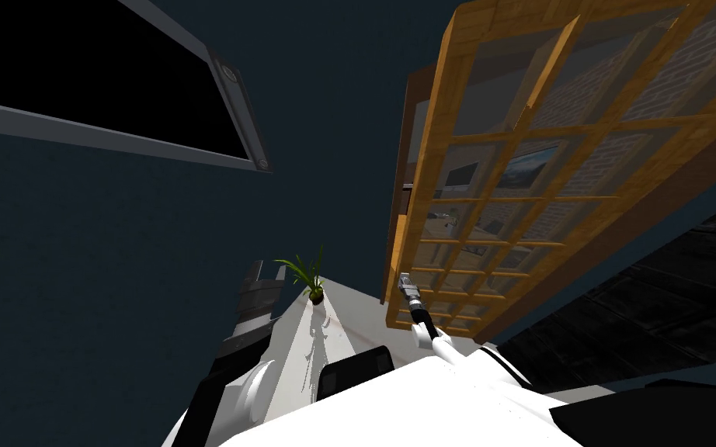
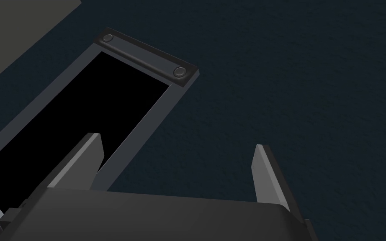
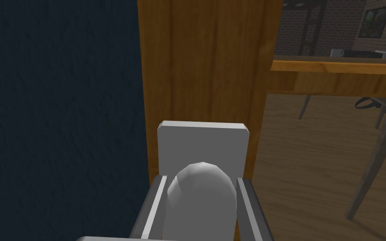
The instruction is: Pull the door open
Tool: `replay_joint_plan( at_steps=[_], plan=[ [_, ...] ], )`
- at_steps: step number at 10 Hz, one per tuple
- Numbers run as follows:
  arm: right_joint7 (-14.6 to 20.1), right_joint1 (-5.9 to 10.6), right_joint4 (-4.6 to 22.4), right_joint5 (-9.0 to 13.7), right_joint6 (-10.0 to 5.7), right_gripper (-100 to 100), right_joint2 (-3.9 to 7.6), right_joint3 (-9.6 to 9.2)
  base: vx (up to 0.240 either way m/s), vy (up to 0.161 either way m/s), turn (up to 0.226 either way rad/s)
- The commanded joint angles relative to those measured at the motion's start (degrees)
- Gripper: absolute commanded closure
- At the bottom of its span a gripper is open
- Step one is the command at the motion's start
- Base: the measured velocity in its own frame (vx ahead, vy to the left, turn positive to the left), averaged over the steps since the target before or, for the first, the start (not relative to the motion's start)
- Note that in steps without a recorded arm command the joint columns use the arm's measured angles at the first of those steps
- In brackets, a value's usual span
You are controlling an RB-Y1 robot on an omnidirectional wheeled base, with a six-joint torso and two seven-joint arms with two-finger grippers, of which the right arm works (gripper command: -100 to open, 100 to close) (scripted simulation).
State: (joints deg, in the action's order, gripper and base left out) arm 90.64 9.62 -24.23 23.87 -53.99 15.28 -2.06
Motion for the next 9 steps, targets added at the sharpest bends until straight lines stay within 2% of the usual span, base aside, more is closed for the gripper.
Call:
replay_joint_plan(
  at_steps=[1, 4, 9],
  plan=[
    [0.01, 0.03, -0.05, -0.03, -0.03, 100, -0.11, -0.07, -0.007, -0.002, 0.011],
    [0.01, 0.03, -0.05, -0.03, -0.03, 100, -0.11, -0.07, 0.0, 0.0, 0.0],
    [4.42, -1.28, -0.88, -2.05, -0.83, 100, 1.91, -3.46, -0.19, -0.026, 0.095]
  ],
)
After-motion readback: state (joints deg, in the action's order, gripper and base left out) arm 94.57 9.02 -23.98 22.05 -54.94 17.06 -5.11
